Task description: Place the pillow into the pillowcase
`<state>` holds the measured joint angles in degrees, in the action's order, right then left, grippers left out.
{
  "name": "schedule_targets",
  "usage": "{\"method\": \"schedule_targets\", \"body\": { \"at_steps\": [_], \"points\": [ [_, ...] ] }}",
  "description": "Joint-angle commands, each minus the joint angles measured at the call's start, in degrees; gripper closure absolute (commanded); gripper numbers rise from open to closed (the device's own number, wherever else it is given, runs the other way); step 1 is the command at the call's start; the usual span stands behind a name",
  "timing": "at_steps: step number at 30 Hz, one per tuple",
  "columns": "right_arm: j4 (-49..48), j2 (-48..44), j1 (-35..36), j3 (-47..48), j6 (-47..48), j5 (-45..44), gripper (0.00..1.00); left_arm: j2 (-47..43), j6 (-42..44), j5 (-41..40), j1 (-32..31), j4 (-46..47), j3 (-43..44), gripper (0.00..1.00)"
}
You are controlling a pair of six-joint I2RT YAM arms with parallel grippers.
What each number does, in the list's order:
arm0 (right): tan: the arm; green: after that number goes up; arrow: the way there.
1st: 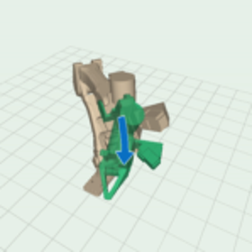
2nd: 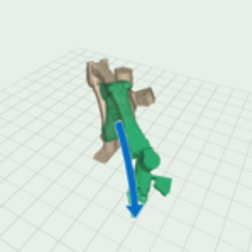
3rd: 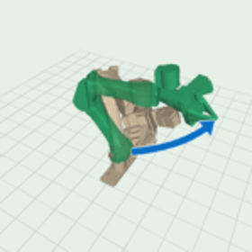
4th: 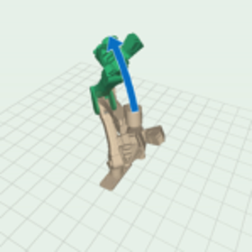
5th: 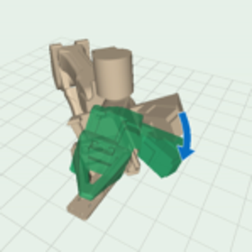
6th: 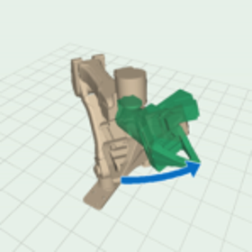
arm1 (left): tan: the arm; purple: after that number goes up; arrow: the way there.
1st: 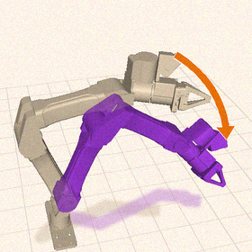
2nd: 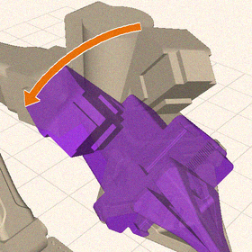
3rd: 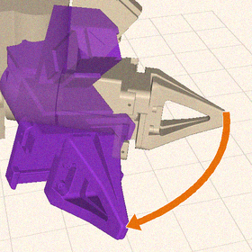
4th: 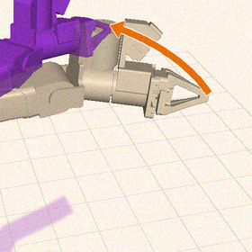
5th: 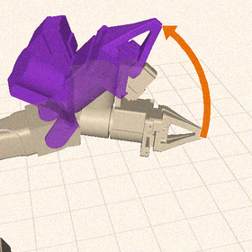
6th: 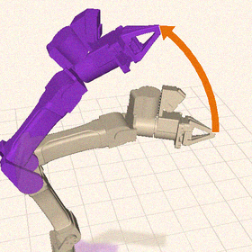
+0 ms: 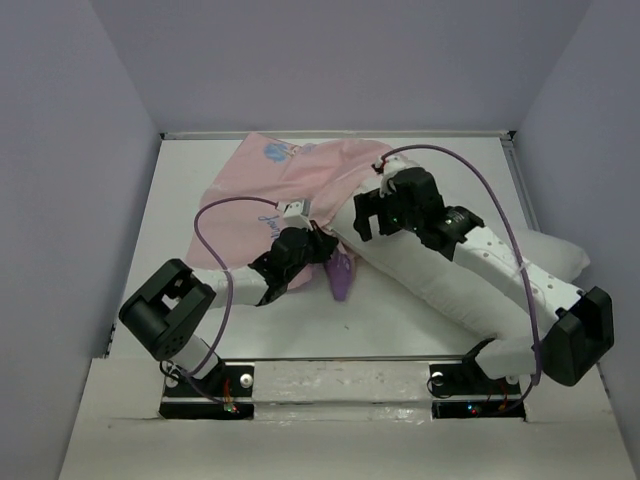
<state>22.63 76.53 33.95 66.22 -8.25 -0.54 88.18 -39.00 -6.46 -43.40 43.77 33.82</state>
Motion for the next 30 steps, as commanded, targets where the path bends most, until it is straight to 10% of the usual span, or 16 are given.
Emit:
{"method": "schedule_targets", "body": {
  "at_steps": [1,6,8,11,12,20,30],
  "points": [
    [6.81,4.75,5.68,5.23,7.37,-5.70,0.00,-3.36,-2.04,2.50,-0.11,7.20,-2.36,1.00],
    [5.76,16.08,5.68,10.15,7.46,-11.85,0.01,-8.72,-2.74,4.61,-0.02,8.09,-5.08,1.00],
    [4.62,21.45,5.68,12.97,6.94,-12.12,0.16,-11.78,-2.92,5.83,-0.11,8.61,-5.96,1.00],
    [0.75,26.12,5.68,15.34,4.84,-11.95,0.91,-15.05,-3.27,8.56,-0.11,8.61,-7.01,1.00],
    [-0.30,26.73,5.68,15.87,4.04,-11.51,1.00,-15.75,-3.27,9.18,-0.20,8.61,-7.02,1.00],
    [-28.94,13.05,5.68,7.80,-5.62,8.61,1.00,-18.40,-2.75,17.70,-0.55,8.00,-4.74,1.00],
    [-35.73,7.21,5.68,8.57,-8.89,9.77,1.00,-14.27,3.23,25.26,-0.54,4.48,7.29,1.00]
  ]
}}
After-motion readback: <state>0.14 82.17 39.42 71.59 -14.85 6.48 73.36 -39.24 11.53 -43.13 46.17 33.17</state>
